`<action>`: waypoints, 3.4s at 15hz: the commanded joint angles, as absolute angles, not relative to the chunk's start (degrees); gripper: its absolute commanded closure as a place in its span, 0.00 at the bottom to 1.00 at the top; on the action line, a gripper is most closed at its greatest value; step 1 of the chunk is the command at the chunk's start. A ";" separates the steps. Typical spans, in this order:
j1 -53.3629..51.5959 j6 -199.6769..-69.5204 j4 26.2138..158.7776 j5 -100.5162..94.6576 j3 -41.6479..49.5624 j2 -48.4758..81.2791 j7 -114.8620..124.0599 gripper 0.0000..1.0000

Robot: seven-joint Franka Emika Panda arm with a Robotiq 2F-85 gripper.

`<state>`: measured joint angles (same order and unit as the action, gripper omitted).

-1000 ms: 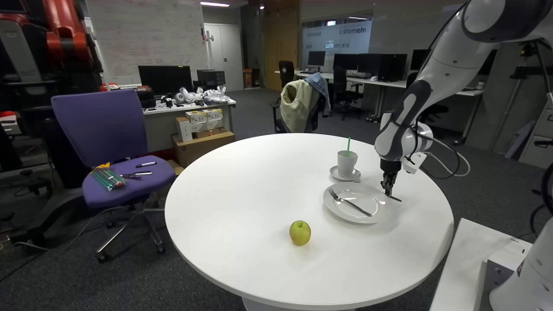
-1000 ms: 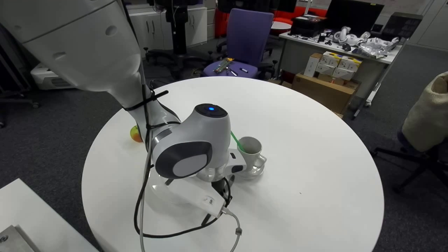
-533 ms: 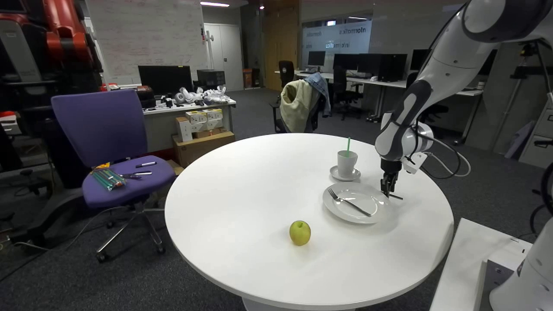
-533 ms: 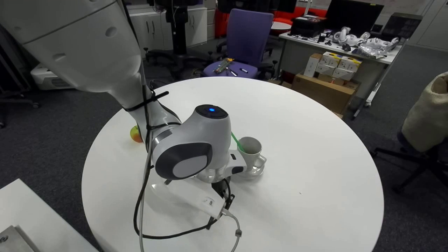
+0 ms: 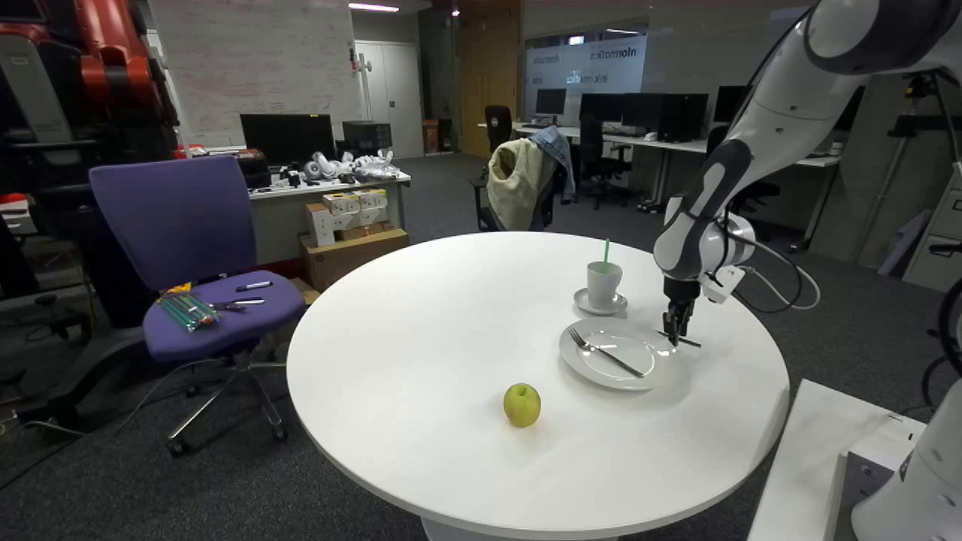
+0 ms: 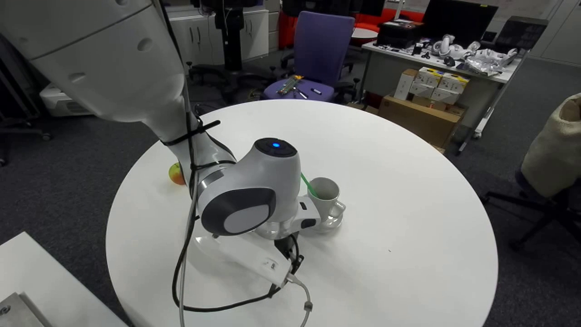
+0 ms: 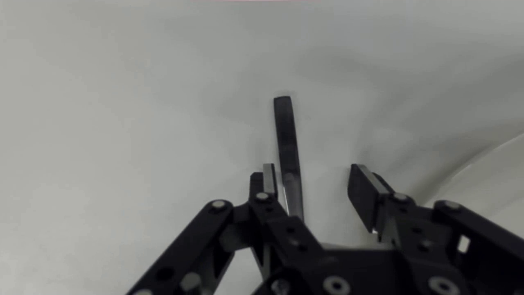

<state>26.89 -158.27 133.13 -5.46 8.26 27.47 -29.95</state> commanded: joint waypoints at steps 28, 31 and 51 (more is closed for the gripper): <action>29.91 -158.38 133.77 -3.77 6.12 25.32 -33.34 0.37; 31.73 -158.19 133.58 -1.99 4.17 25.49 -35.84 0.13; 33.33 -160.75 134.39 3.11 3.30 25.15 -36.51 0.28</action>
<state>32.48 -158.42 132.69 1.16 3.21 27.14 -36.85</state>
